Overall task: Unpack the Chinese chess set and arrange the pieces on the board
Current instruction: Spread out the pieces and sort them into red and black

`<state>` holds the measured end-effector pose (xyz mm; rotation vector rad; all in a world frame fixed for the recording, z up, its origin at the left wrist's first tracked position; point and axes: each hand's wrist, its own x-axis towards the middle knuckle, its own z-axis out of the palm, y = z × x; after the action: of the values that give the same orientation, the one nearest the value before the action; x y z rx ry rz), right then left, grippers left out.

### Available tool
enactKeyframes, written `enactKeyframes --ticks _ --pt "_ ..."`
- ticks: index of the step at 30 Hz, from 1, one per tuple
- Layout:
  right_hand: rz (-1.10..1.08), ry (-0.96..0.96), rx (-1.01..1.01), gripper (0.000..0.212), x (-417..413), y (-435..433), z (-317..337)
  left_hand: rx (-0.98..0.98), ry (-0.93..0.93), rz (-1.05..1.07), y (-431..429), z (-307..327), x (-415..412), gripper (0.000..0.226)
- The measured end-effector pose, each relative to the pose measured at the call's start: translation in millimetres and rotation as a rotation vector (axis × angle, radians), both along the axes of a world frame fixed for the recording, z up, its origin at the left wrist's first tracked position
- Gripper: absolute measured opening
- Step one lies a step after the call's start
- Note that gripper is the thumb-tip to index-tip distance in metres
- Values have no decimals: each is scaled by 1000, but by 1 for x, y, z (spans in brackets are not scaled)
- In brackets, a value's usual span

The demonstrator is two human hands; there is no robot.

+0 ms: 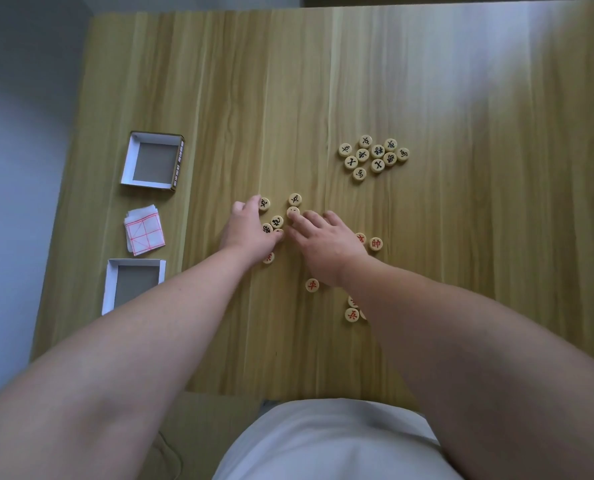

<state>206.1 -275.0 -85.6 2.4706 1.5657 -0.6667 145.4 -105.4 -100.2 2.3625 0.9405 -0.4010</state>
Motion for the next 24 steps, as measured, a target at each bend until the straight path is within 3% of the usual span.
enactKeyframes --ticks 12,24 --pt "-111 13 -37 75 39 -13 -3 -28 -101 49 -13 -3 50 64" --pt "-262 -23 -2 69 69 -41 -9 -34 -99 -87 -42 -6 102 56"
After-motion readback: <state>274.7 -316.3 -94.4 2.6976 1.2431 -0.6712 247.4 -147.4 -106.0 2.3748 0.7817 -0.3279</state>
